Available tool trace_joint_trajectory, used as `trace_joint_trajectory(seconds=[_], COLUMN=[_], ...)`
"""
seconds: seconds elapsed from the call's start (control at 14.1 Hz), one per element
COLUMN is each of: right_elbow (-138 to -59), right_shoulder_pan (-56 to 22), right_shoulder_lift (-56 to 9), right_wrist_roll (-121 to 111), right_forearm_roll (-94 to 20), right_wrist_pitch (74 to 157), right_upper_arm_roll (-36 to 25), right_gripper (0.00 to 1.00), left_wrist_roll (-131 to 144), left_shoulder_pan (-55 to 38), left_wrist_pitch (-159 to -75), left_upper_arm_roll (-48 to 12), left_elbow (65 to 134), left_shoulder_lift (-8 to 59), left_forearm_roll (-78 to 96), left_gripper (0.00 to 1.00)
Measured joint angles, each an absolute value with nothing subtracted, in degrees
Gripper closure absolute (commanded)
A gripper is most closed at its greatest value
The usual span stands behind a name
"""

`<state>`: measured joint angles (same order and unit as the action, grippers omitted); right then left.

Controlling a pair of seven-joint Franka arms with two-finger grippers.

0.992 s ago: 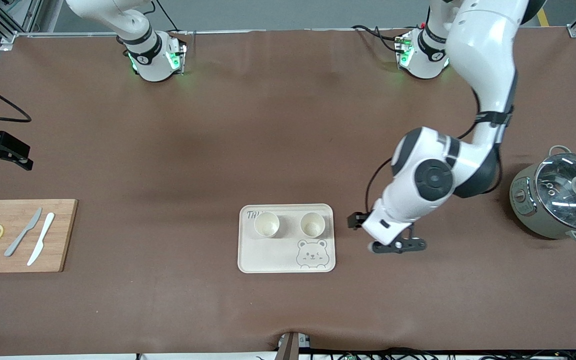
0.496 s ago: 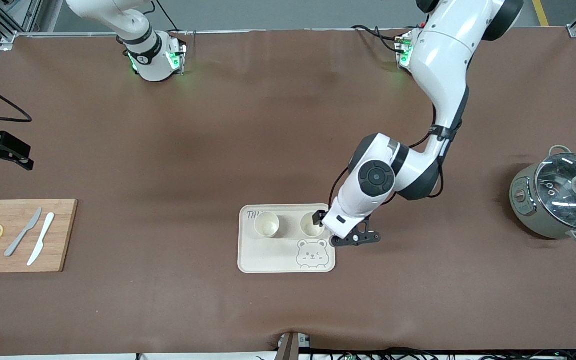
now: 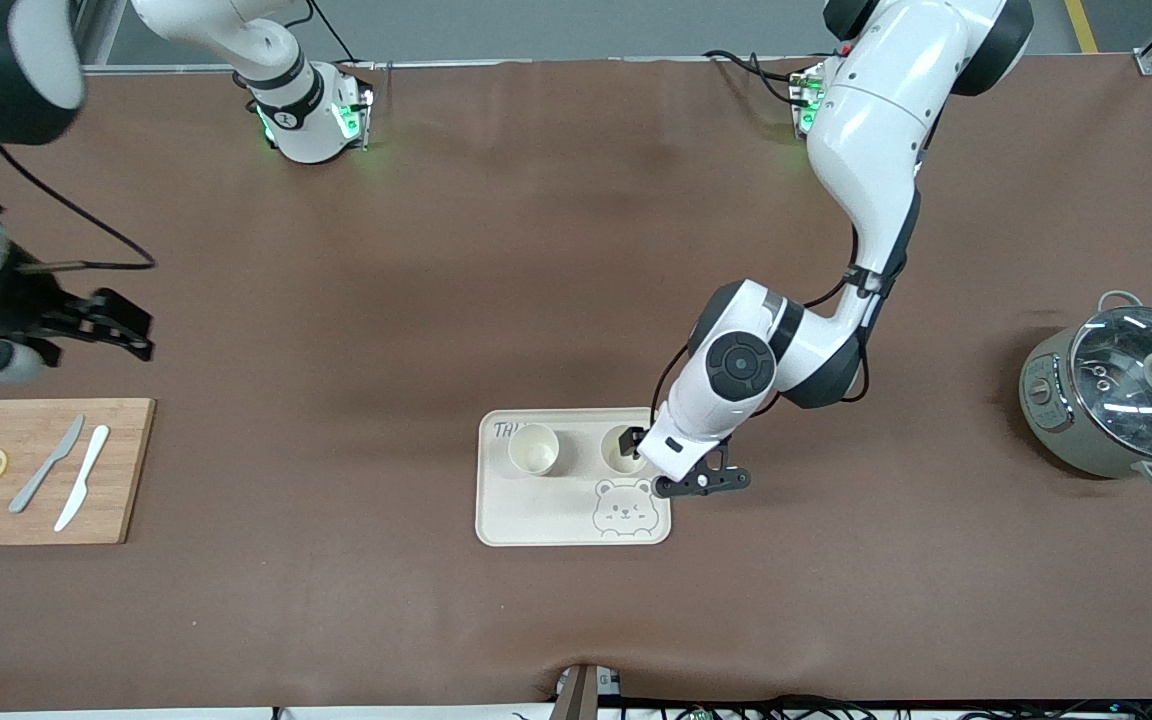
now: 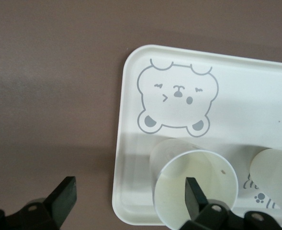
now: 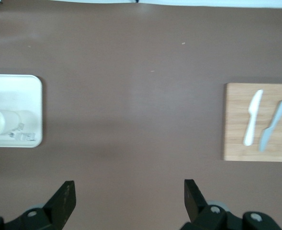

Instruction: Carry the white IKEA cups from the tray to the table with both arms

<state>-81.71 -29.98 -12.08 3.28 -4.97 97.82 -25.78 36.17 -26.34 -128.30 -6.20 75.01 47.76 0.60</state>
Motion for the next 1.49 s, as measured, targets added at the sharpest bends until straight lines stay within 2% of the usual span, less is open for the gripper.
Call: trace_joint_trajectory(seconds=[0.35,0.42,0.5,1.06,1.49], right_elbow=[-81.8,-81.8,-81.9,-82.0,-81.8], right_shoulder_pan=[-37.3,-38.4,-39.6,-47.7,-49.2], right_shoulder_lift=[-17.5,-18.5,-19.6,-28.6,-34.8], right_wrist_roll=[16.1,17.3,18.7,29.0,29.6], right_forearm_roll=[-10.6,-10.9,-11.2,-12.1,-12.2], right_wrist_pitch=[104.3,105.6,106.9,113.1,120.1], right_upper_arm_roll=[-25.6,-25.6,-25.5,-25.4,-23.3], right_gripper=[0.00,0.00,0.00,0.00,0.00], left_wrist_roll=[36.2,36.2,36.7,41.9,43.4], left_shoulder_pan=[-27.4,-27.6,-27.7,-28.2,-28.8], left_wrist_pitch=[-129.9,-130.2,-130.4,-130.5,-130.6], left_upper_arm_roll=[-6.1,-6.1,-6.1,-5.1,-4.8], left_elbow=[75.0,75.0,75.0,74.9,74.0], left_shoulder_lift=[49.8,50.2,50.4,51.3,51.2], left_forearm_roll=[-1.1,-1.2,-1.3,-3.4,-5.0], left_gripper=[0.00,0.53,1.00,1.00,1.00])
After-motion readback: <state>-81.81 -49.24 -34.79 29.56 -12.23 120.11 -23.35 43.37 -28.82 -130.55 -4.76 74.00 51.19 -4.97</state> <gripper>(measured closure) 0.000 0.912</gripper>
